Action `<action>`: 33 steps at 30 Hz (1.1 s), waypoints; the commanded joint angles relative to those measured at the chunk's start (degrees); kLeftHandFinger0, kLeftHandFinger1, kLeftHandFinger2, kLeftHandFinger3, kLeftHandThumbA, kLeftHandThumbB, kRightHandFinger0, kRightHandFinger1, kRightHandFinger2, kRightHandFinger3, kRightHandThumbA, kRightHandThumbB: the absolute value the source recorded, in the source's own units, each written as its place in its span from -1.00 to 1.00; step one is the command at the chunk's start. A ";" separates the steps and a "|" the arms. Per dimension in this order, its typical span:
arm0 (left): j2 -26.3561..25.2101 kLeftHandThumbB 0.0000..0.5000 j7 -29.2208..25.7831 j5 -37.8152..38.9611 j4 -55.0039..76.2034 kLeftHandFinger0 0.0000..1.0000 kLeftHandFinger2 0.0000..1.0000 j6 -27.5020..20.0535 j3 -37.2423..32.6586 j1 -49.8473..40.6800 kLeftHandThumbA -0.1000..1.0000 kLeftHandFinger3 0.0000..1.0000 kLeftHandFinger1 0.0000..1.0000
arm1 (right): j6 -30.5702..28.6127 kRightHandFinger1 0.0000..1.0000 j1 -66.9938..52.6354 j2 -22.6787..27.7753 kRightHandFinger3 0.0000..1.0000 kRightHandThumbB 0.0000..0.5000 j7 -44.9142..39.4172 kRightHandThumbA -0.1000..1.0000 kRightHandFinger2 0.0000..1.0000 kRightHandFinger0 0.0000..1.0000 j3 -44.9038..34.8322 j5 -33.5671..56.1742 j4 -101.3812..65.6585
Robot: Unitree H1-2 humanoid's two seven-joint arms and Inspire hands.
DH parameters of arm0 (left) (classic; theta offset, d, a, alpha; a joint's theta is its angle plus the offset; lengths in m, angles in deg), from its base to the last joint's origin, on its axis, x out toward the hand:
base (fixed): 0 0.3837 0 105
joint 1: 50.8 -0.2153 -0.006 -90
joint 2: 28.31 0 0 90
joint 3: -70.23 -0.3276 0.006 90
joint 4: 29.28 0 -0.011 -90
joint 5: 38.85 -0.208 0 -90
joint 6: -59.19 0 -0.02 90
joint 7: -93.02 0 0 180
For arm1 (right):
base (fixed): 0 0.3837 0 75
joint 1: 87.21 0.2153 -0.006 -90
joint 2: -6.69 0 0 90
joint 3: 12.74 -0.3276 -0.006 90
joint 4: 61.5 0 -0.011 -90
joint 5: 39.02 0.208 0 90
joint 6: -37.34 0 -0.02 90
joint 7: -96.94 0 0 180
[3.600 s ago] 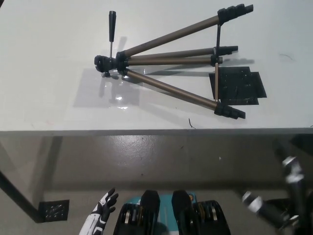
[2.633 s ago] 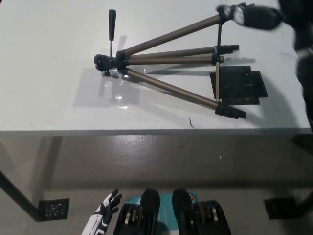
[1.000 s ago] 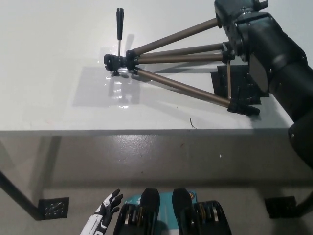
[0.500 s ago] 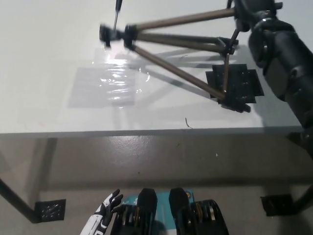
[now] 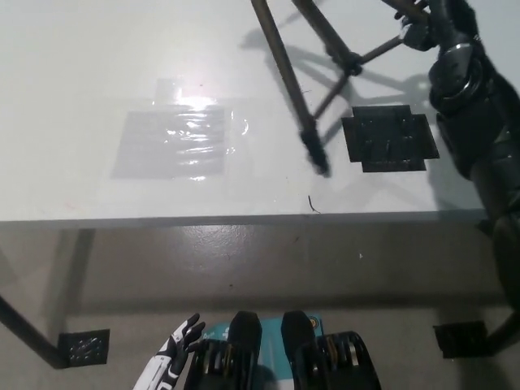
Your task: A tripod lies near the right hand side of the table and the robot grab a leg of the tripod using its right hand and put it up right.
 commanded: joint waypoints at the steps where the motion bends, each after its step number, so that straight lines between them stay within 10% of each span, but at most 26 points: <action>1: -1.11 1.00 1.45 -0.35 2.26 1.00 1.00 -1.69 -0.56 -0.03 1.00 1.00 1.00 | -10.36 -1.00 6.61 -3.10 -0.34 -0.81 10.50 -1.00 -0.26 -1.00 -8.92 14.68 -3.78; 3: -1.02 1.00 1.51 -0.24 2.39 1.00 1.00 -1.55 -0.69 -0.12 1.00 1.00 1.00 | -11.57 -1.00 5.19 -4.35 -0.82 -0.75 11.00 -0.98 -0.48 -1.00 -10.30 15.25 -3.01; 6: -1.01 1.00 1.59 0.16 2.25 1.00 1.00 -1.65 -0.74 -0.25 1.00 1.00 1.00 | -11.72 -1.00 3.77 -6.28 -0.91 -0.72 12.58 -0.94 -0.54 -1.00 -12.29 16.52 -2.32; 12: -0.81 1.00 1.11 -0.27 2.13 1.00 1.00 -2.33 -0.95 -0.53 1.00 1.00 1.00 | -16.78 -0.82 -1.51 -10.06 -0.15 -0.73 12.78 -0.95 -0.04 -1.00 -15.39 19.71 1.24; 25: -0.84 1.00 1.18 0.13 2.55 1.00 1.00 -1.88 -0.81 -0.06 1.00 1.00 1.00 | -20.67 -0.93 -11.56 -13.36 0.02 -0.81 14.30 -0.84 -0.13 -1.00 -12.08 21.69 4.91; 32: -0.77 1.00 1.12 -0.12 2.04 1.00 1.00 -2.57 -0.77 -0.21 1.00 1.00 1.00 | -20.24 -0.70 -12.88 -12.17 -0.01 -0.57 12.27 -0.53 0.04 -1.00 -9.09 21.31 5.16; 33: -0.78 1.00 1.14 -0.14 1.92 1.00 1.00 -2.54 -0.77 -0.16 1.00 1.00 1.00 | -21.08 -0.37 -13.21 -11.88 0.21 -0.27 11.63 -0.31 0.31 -0.67 -8.28 21.06 5.10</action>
